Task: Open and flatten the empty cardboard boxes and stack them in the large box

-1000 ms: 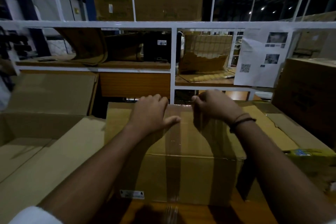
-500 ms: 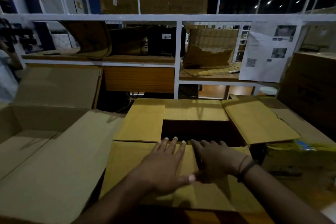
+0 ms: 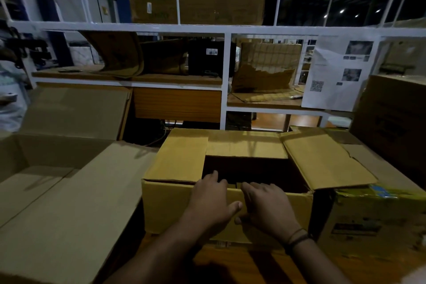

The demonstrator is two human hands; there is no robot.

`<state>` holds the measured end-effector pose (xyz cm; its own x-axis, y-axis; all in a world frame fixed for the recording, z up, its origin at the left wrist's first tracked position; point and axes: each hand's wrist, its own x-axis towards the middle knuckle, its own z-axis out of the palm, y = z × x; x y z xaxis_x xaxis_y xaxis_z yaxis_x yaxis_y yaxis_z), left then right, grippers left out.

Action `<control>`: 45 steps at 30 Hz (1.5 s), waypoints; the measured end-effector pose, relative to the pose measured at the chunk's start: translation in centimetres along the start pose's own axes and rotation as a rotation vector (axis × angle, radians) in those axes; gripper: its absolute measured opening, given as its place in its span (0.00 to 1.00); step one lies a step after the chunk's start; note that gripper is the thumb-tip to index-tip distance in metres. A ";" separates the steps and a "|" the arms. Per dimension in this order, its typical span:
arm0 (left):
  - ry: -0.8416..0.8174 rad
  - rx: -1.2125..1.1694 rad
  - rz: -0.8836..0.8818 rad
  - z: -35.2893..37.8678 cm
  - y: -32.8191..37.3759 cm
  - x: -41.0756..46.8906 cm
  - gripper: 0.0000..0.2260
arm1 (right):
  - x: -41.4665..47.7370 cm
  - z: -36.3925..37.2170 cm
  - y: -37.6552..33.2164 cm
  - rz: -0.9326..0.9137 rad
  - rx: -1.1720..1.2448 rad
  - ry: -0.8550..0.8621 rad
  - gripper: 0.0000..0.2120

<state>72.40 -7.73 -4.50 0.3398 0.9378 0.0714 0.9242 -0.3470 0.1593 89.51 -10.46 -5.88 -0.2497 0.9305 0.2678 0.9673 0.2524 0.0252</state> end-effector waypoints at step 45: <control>-0.309 -0.111 -0.012 -3.7 -6.4 6.6 0.35 | 7.0 -3.6 4.3 0.249 0.205 -0.551 0.32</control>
<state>68.05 0.63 -1.41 0.3810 0.8954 -0.2306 0.9099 -0.3188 0.2654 92.12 -3.86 -0.39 -0.0571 0.9541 -0.2938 0.9848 0.0054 -0.1738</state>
